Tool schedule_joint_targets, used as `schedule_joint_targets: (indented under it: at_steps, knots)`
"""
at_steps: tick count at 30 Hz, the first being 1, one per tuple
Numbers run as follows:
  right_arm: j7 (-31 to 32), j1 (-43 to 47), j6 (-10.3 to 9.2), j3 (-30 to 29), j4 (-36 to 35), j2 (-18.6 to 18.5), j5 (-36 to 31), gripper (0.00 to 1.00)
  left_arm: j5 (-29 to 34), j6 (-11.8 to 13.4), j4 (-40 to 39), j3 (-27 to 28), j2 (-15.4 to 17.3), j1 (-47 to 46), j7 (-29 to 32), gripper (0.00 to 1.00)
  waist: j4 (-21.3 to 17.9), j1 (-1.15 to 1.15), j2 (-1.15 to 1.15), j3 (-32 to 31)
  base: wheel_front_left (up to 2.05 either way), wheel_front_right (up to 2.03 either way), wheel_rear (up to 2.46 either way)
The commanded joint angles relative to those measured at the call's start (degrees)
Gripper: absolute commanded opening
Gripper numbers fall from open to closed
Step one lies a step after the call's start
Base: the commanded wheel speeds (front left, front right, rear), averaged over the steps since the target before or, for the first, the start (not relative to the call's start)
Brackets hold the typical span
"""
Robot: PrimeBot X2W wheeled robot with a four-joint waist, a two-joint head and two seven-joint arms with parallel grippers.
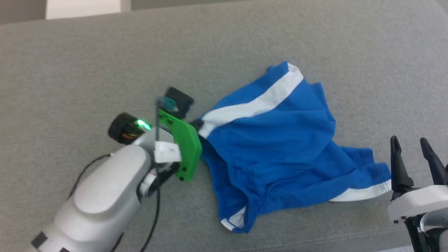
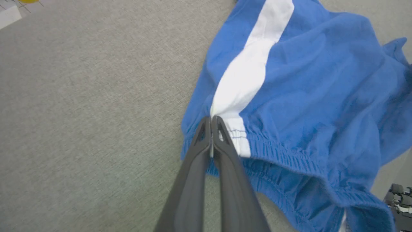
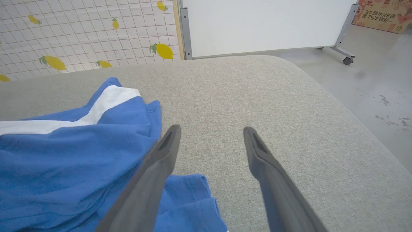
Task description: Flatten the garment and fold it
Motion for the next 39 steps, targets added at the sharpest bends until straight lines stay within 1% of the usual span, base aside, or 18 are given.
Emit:
schedule_joint_targets:
  at_steps: [1, 4, 7, 9, 14, 18, 21, 22, 23, 26, 30, 34, 39]
  knots:
    - [0.1, -0.6, -0.09, -0.1, 0.1, 0.3, -0.5, 1.0, -0.7, 0.8, -0.7, 1.0, 0.9, 0.1, -0.7, 0.0, 1.6, 0.0, 0.0, -2.1, 0.0, 0.0, 0.0]
    - [0.6, -0.6, -0.09, 0.1, 0.0, 0.3, -0.6, 1.0, -1.6, 1.8, -1.8, 3.4, 2.5, -1.2, -0.7, 0.0, 1.9, 0.0, 0.0, -2.5, 0.0, 0.0, 0.0]
    - [0.7, -1.2, -0.09, 1.1, -0.4, 0.4, -0.4, 1.0, -1.6, 1.8, -1.5, 5.2, 4.9, -3.6, 0.3, 0.0, 1.4, 0.0, 0.0, -1.7, 0.0, 0.0, 0.0]
    - [0.7, -1.8, -0.09, 1.8, -0.8, 0.4, -0.1, 1.0, -1.9, 1.4, -0.8, 6.2, 6.3, -5.5, 1.3, 0.0, 0.7, 0.0, 0.0, -0.6, 0.0, 0.0, 0.0]
    - [-0.2, -3.0, -0.09, 3.3, -1.1, 0.7, 0.8, 1.0, -1.9, -0.6, 3.1, 7.5, 9.8, -10.9, 4.5, 0.0, -2.1, 0.0, 0.0, 3.4, 0.0, 0.0, 0.0]
    - [-1.3, -4.0, -0.09, 4.3, -0.4, 0.9, 1.2, 1.0, -1.6, -2.0, 7.5, 8.3, 11.1, -15.2, 5.6, 0.0, -3.9, 0.0, 0.0, 6.1, 0.0, 0.0, 0.0]
    - [-2.1, -4.6, -0.09, 5.1, 0.5, 1.1, 1.5, 1.0, -1.0, -2.2, 11.5, 8.6, 10.9, -18.0, 5.3, 0.0, -4.8, 0.0, 0.0, 7.7, 0.0, 0.0, 0.0]
    - [-2.4, -4.8, -0.09, 5.3, 0.8, 1.2, 1.5, 1.0, -0.7, -2.5, 12.6, 8.4, 10.8, -18.5, 5.1, 0.08, -5.0, 0.0, 0.0, 7.9, 0.0, 0.0, 0.0]
    - [-2.5, -5.0, -0.09, 5.5, 1.1, 1.2, 1.5, 1.0, -0.5, -2.7, 13.6, 8.3, 10.5, -19.0, 4.6, 1.0, -5.1, 0.0, 0.0, 8.1, 0.0, 0.0, 0.0]
    - [-2.8, -5.5, -0.09, 5.9, 1.9, 1.3, 1.5, 1.0, 0.4, -2.8, 16.7, 8.1, 9.5, -19.7, 2.1, 1.0, -4.8, 0.0, 0.0, 7.9, 0.0, 0.0, 0.0]
    - [-2.6, -5.7, -0.09, 5.7, 2.5, 1.4, 1.2, 1.0, 1.7, -2.3, 18.9, 8.6, 8.1, -19.4, -5.4, 1.0, -3.3, 0.0, 0.0, 6.1, 0.0, 0.0, 0.0]
    - [-1.6, -5.6, -0.09, 5.1, 2.4, 1.1, 0.7, 1.0, 2.3, -1.7, 19.3, 9.6, 6.8, -17.9, -13.5, 1.0, -0.6, 0.0, 0.0, 3.2, 0.0, 0.0, 0.0]
    - [0.9, -4.7, -0.09, 4.9, 1.7, -0.8, 0.7, 1.0, 3.1, -0.4, 17.1, 10.6, 6.2, -14.5, -22.8, 1.0, 3.8, 0.0, 0.0, -0.8, 0.0, 0.0, 0.0]
